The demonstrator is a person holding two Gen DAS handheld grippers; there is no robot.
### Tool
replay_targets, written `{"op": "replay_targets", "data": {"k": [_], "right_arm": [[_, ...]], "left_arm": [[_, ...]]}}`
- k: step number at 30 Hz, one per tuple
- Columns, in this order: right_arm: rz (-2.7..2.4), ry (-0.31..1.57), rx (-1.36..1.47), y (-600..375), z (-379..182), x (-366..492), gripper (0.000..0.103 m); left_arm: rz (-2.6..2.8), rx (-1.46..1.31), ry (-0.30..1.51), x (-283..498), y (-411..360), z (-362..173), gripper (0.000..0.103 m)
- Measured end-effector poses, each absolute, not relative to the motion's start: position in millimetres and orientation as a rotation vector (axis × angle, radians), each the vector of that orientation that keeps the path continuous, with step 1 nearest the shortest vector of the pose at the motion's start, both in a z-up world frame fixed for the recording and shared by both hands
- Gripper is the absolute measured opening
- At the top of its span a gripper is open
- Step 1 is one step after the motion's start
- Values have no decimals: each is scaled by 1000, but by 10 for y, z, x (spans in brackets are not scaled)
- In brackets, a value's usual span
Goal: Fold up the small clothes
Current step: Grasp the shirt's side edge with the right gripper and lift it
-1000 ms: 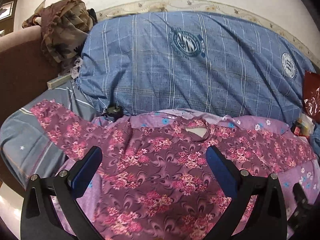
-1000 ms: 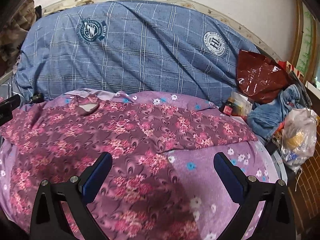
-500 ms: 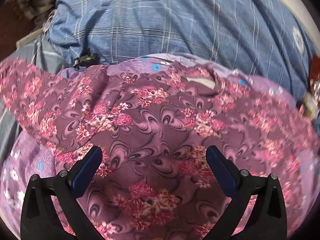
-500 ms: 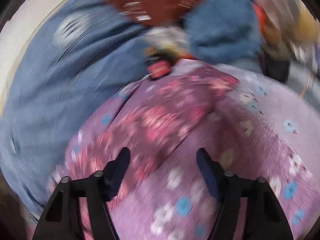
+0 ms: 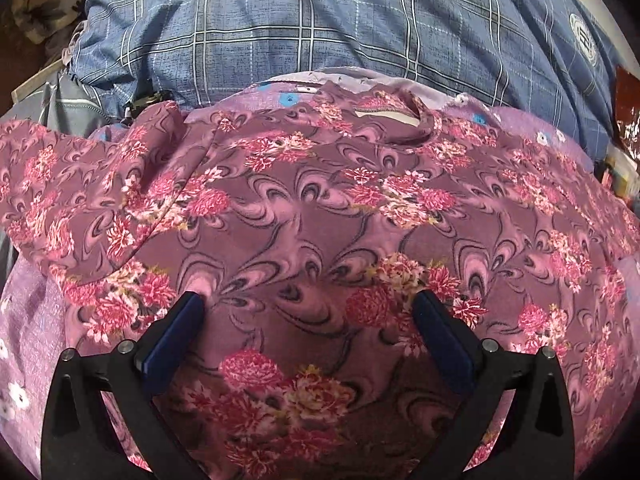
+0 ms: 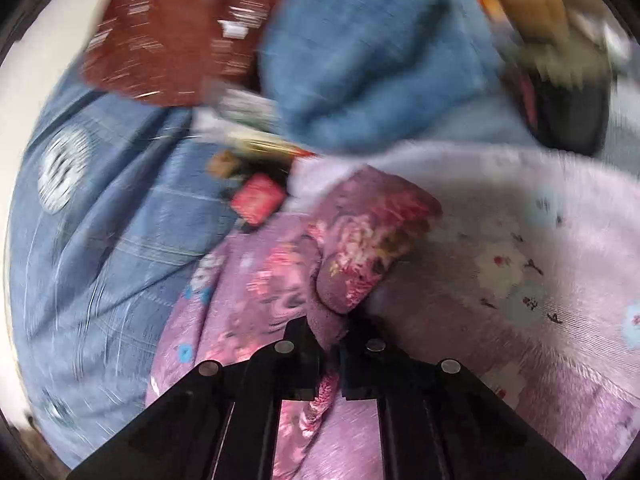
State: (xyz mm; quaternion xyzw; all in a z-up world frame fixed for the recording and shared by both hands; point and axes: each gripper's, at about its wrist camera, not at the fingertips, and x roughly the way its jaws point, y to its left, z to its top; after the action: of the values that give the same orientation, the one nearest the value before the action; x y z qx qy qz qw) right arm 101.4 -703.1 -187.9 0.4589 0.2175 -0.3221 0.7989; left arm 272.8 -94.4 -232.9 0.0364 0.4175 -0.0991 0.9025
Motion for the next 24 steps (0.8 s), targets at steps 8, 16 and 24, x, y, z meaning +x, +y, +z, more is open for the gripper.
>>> {"op": "replay_targets", "data": {"k": [8, 16, 24], "right_arm": [[-360, 406, 838, -5821, -904, 1406, 5], [14, 498, 745, -3827, -599, 2176, 5], [58, 674, 602, -2207, -1276, 2697, 11]], "left_arm": [[-226, 114, 893, 2730, -854, -2043, 103], [190, 15, 673, 2859, 253, -1552, 103], [438, -68, 672, 2898, 1030, -1542, 103]]}}
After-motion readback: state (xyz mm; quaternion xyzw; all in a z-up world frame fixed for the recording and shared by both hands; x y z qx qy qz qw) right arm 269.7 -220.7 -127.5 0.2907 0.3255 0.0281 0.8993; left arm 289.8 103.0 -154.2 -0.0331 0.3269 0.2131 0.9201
